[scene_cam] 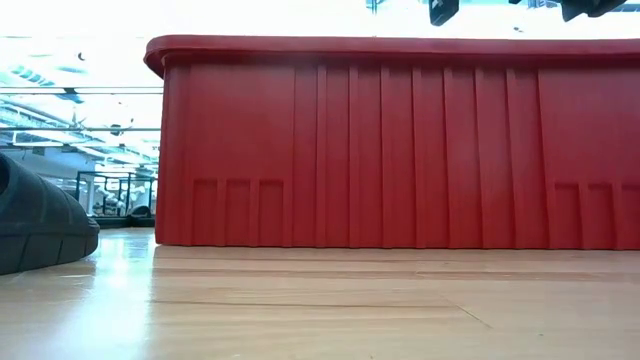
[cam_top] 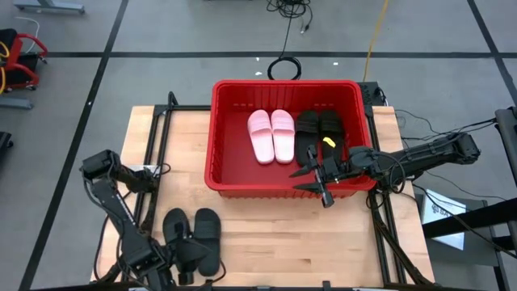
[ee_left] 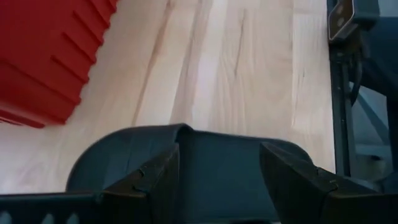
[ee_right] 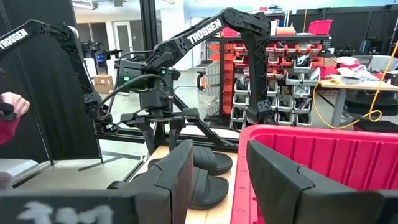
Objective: Pick and place slides into bin
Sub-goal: Put the black slide into the red basket
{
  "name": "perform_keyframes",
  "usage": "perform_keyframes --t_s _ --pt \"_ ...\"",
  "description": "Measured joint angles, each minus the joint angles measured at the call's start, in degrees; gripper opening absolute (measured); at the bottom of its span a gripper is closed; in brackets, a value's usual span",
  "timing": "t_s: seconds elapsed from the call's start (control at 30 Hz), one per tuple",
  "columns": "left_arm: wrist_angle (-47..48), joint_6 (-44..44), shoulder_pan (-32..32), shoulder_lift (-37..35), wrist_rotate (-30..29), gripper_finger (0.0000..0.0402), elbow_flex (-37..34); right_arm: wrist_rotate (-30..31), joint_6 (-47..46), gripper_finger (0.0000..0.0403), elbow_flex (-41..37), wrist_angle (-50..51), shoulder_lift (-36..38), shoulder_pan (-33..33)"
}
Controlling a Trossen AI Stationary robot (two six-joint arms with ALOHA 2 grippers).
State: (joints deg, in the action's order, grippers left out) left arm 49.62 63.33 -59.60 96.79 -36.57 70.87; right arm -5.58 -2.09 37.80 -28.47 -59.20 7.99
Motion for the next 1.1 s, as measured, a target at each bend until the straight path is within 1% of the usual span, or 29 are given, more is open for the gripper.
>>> perform_keyframes --t_s 0.1,0.2,0.3,0.43,0.73,0.93,1.1 --pt "1.19 1.49 -0.54 0.01 0.15 0.0218 0.00 -0.04 -0.18 0.0141 0.00 0.04 0.00 0.00" --pt "3.57 5.09 -0.60 0.00 0.19 0.0218 0.00 -0.07 -0.24 0.0141 0.00 0.66 0.00 0.00" --pt "4.96 7.49 -0.56 0.00 1.49 0.0218 0.00 -0.09 -0.26 0.0141 0.00 0.63 0.00 0.00" --pt "4.98 7.75 -0.56 0.89 2.63 0.0218 0.00 -0.11 -0.24 0.0141 0.00 0.72 0.00 0.00" --pt "8.10 8.90 0.19 6.55 8.60 0.0218 0.00 -0.13 -0.26 0.0141 0.00 0.87 0.00 0.00" --pt "10.73 9.23 0.27 9.14 7.58 0.0218 0.11 -0.05 -0.26 0.0141 0.00 0.87 0.00 0.00" --pt "11.20 9.19 0.60 9.42 6.82 0.0218 0.06 -0.02 -0.26 0.0141 0.00 0.90 0.00 0.00"
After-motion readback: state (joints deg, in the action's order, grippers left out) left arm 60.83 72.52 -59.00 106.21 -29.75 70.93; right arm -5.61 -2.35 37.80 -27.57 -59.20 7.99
